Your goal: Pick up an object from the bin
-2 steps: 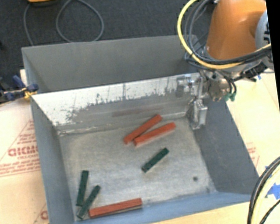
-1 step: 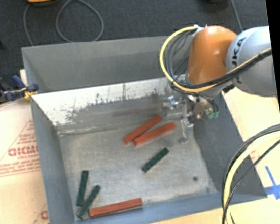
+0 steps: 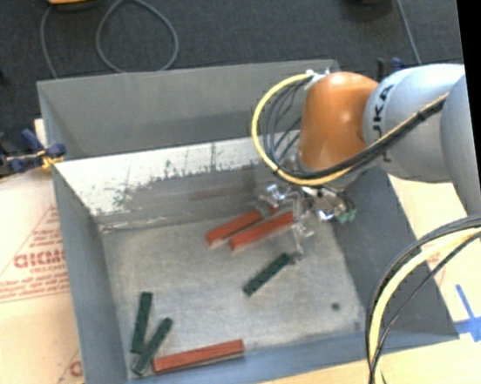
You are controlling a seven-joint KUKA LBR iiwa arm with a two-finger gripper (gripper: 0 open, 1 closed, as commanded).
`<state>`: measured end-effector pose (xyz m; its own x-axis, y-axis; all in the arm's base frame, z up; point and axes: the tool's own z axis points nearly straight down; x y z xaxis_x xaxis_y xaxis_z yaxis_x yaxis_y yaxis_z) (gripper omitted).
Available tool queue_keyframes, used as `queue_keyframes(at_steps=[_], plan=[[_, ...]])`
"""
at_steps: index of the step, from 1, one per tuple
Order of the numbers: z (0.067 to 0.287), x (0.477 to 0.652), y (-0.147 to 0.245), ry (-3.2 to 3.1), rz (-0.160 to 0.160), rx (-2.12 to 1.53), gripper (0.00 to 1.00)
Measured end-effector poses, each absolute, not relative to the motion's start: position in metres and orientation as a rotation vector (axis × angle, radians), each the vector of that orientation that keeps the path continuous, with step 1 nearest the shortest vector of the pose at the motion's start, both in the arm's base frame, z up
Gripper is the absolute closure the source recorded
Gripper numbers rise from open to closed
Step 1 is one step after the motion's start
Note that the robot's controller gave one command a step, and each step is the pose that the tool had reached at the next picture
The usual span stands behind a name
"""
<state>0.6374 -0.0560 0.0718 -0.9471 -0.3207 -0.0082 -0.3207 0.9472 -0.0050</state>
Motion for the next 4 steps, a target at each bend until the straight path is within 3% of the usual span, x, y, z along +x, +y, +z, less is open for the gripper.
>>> queue_keyframes(at_steps=[1, 2, 3, 4], plan=[[0.076, 0.64, -0.057, 3.084, -0.008, -0.506, 1.0], [0.073, 0.637, -0.056, 3.092, -0.004, -0.507, 0.0], [0.073, 0.638, -0.056, 3.089, -0.004, -0.507, 1.0], [0.192, 0.637, -0.001, 3.082, -0.003, -0.536, 1.0]])
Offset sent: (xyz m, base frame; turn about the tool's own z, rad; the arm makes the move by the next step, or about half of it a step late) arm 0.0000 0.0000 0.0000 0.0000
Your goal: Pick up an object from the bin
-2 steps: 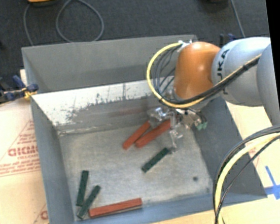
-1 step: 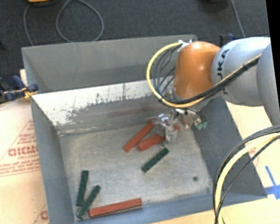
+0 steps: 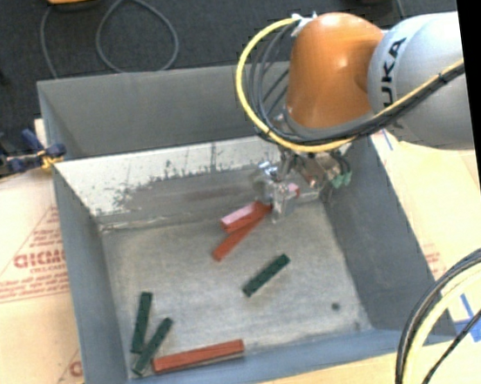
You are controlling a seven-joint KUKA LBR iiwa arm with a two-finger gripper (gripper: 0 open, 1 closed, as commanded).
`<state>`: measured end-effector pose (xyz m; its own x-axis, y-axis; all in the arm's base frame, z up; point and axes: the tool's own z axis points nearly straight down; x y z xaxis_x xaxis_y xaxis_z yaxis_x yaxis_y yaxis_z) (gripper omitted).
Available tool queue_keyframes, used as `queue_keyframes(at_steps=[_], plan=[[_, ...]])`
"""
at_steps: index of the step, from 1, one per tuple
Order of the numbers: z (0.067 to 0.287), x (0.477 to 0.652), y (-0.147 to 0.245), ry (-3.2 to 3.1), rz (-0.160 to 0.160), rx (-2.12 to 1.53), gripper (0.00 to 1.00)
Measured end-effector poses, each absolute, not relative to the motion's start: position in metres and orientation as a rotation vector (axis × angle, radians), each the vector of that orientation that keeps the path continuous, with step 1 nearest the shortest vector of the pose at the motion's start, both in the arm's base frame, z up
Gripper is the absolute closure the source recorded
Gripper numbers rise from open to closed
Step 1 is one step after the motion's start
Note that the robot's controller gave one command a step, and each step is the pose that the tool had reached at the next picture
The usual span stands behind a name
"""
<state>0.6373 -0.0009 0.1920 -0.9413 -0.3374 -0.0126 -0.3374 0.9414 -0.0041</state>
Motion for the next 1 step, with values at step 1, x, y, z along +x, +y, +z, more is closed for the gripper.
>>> queue_keyframes(at_steps=[1], plan=[[0.2677, 0.6228, -0.0361, 3.097, -0.006, -0.442, 1.0]])
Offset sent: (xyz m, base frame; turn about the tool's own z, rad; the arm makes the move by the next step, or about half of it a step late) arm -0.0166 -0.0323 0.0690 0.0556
